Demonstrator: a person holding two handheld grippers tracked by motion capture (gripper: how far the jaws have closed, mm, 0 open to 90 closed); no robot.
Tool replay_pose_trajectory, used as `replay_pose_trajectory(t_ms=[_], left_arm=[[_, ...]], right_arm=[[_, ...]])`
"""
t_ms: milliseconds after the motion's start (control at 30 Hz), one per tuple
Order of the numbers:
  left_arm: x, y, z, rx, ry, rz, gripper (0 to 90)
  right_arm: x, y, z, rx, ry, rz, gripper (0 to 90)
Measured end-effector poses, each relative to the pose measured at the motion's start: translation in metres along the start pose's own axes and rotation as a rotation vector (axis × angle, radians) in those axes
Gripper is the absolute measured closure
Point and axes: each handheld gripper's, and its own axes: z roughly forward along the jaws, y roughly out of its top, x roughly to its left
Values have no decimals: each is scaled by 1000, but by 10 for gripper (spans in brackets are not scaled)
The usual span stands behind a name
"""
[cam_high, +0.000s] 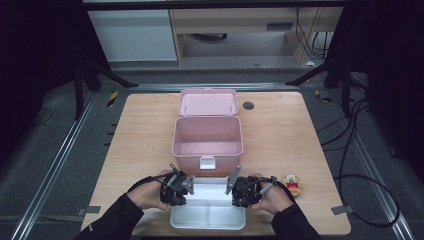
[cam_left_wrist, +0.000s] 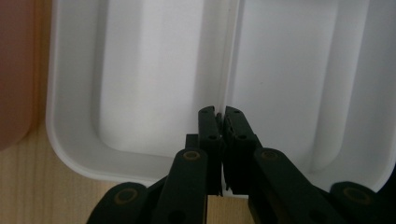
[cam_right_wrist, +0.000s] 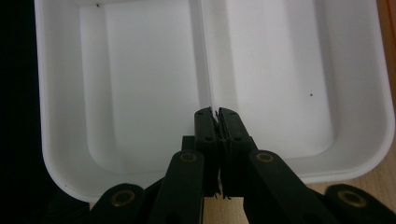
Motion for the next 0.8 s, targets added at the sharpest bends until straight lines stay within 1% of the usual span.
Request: replay_pose_trajectory(t_ms=[33, 133, 167, 200, 267, 300, 367, 467, 533, 600, 633, 667, 700, 733, 767, 800], left_arm=[[0, -1, 1, -7, 1, -4, 868], [-1, -1, 1, -7, 7, -3, 865], [-1, -1, 2, -9, 13, -5, 859], [-1, -1, 2, -9, 13, -5, 848], [-4, -3, 2, -33, 33, -8, 780], [-5, -4, 0, -44, 39, -14, 751], [-7, -7, -6, -79, 52, -34, 692], [-8, -14, -19, -150, 89, -89, 602], [-8, -20, -28, -180, 120, -129, 543], [-6, -27, -36, -214, 155, -180, 487], [-6, -27, -36, -214, 155, -180, 470], [-5, -31, -39, -227, 169, -205, 470], [0, -41, -43, -256, 194, -265, 435], [0, -41, -43, -256, 194, -265, 414], [2, -46, -44, -262, 199, -290, 414], [5, -51, -44, -271, 210, -317, 398]], right_arm=[[-1, -1, 2, 1, -2, -9, 868], [-1, -1, 3, 1, -3, -4, 868], [1, -1, 3, 1, -9, 6, 865], [1, -1, 3, 1, -9, 6, 865], [3, -2, 3, -8, -29, 28, 837], [3, -2, 2, -17, -35, 41, 806], [4, -3, -2, -41, -48, 82, 752], [4, -3, -15, -120, -84, 133, 671], [4, -3, -24, -156, -127, 181, 595], [2, -6, -33, -182, -161, 233, 550], [2, -6, -33, -182, -161, 233, 550], [0, -7, -37, -190, -181, 261, 518], [-3, -12, -45, -212, -231, 300, 445], [-5, -15, -48, -225, -256, 324, 417], [-5, -15, -48, -225, -256, 324, 417], [-7, -18, -51, -227, -284, 343, 411]])
